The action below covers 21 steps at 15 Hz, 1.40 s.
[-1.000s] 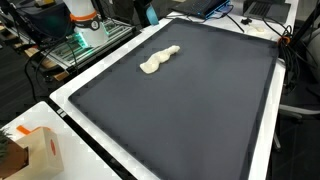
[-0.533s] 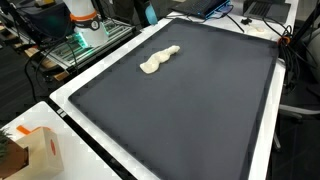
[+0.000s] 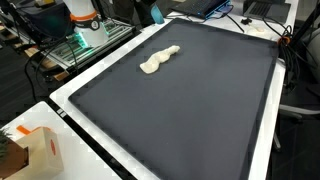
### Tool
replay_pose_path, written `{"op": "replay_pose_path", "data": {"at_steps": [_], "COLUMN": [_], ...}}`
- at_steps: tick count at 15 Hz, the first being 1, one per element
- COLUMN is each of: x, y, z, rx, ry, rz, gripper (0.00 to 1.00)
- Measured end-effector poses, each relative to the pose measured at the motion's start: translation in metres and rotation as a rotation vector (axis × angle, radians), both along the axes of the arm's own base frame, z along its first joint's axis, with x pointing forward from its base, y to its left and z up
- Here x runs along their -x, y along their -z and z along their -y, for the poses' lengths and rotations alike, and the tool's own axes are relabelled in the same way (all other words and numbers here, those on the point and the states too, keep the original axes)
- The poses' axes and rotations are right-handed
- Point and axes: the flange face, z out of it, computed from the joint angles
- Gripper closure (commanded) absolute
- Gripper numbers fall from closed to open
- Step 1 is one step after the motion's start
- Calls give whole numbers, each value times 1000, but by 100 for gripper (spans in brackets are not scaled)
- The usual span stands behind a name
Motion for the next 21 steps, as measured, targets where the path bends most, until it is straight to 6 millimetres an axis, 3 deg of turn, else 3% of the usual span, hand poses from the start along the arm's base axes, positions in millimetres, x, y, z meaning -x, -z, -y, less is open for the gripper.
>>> {"op": "replay_pose_path", "data": {"at_steps": [5, 10, 21], "x": [1, 3, -6], "y": [37, 76, 172], "z": [29, 36, 53], "rx": [-195, -365, -477], "ry": [-138, -263, -141], "rz": [115, 223, 175], "gripper": [75, 75, 75]}}
